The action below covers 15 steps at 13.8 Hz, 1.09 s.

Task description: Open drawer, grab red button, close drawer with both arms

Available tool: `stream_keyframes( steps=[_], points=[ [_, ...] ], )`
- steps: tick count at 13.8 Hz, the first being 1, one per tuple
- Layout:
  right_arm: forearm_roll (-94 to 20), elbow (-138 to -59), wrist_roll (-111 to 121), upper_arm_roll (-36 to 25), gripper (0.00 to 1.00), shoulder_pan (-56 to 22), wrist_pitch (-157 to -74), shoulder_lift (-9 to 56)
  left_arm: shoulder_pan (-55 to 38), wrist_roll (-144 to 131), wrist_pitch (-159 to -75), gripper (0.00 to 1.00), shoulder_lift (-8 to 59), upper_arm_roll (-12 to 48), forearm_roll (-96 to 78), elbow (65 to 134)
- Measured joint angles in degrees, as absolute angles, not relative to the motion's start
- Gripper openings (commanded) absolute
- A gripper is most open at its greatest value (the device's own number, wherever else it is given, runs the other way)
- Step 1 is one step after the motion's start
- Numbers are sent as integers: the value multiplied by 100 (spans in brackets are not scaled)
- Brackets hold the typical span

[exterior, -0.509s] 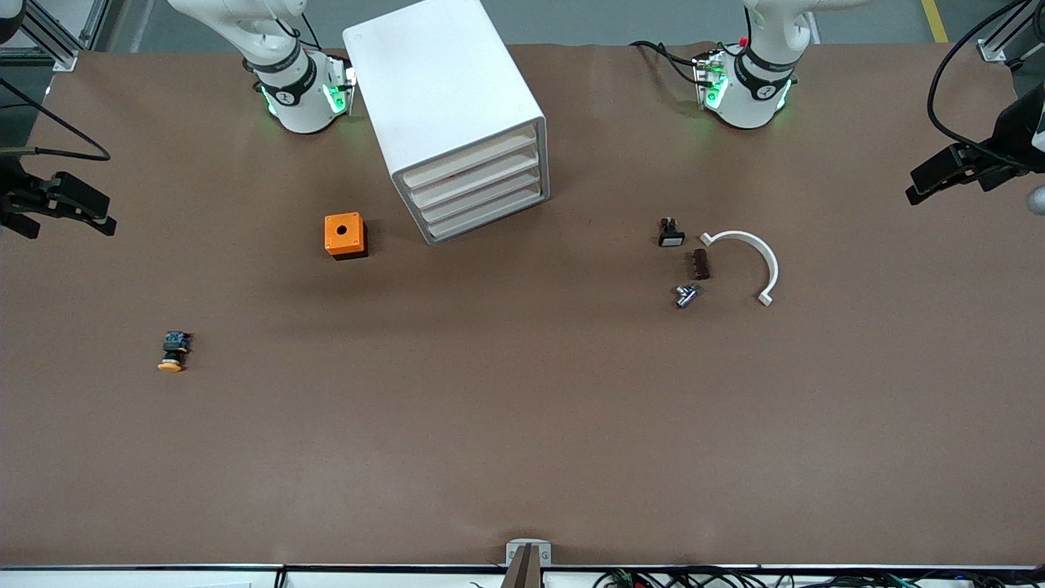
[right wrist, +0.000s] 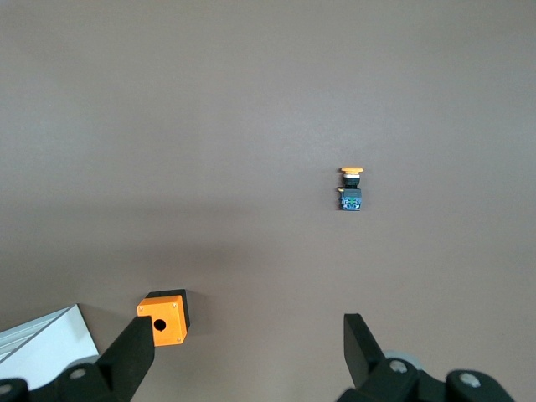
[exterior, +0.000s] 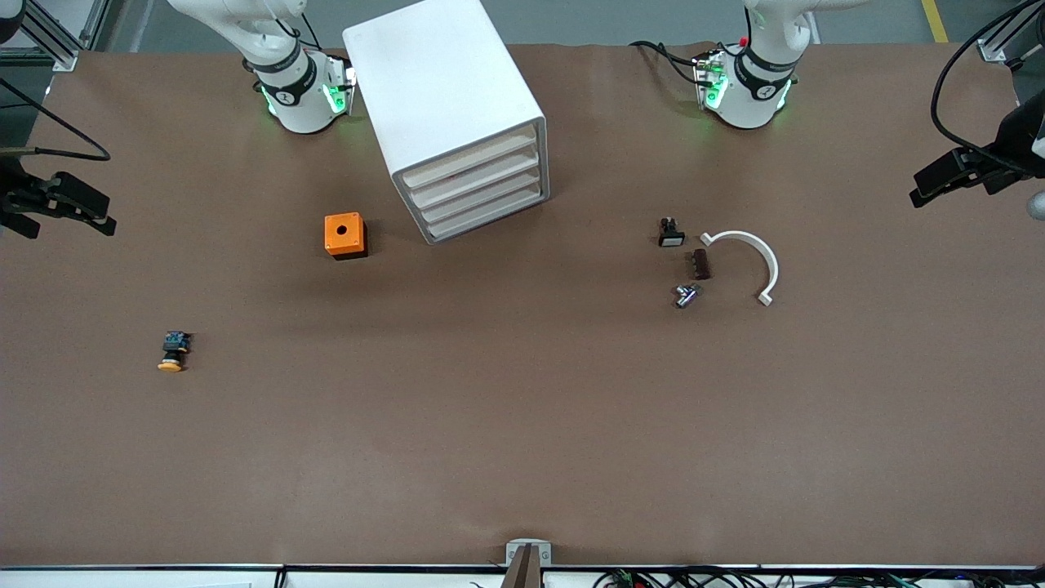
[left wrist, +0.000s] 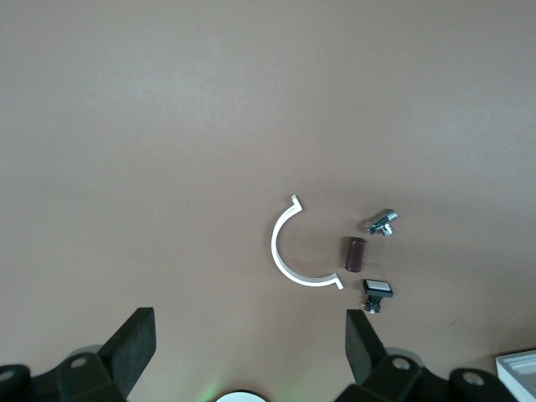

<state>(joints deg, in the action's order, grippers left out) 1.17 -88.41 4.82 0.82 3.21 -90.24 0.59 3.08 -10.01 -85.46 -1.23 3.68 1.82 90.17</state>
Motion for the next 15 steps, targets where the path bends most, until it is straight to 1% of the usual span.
stream_keyframes(
  steps=[6, 9, 12, 15],
  points=[
    [116, -8835, 482, 82, 100, 321, -9024, 62, 338, -1021, -8562, 100, 733, 362, 195, 8986],
    [117, -8835, 481, 107, 100, 306, -9024, 82, 290, -1743, -8674, 100, 1267, 391, 195, 8964],
    [116, -8821, 454, 120, 100, 302, -9034, 106, -29, -2912, -8792, 100, 1960, 441, 194, 8700],
    [89, -8796, 172, 124, 100, 301, -9140, 131, -253, -3325, -8849, 100, 2478, 443, 194, 8528]
  ],
)
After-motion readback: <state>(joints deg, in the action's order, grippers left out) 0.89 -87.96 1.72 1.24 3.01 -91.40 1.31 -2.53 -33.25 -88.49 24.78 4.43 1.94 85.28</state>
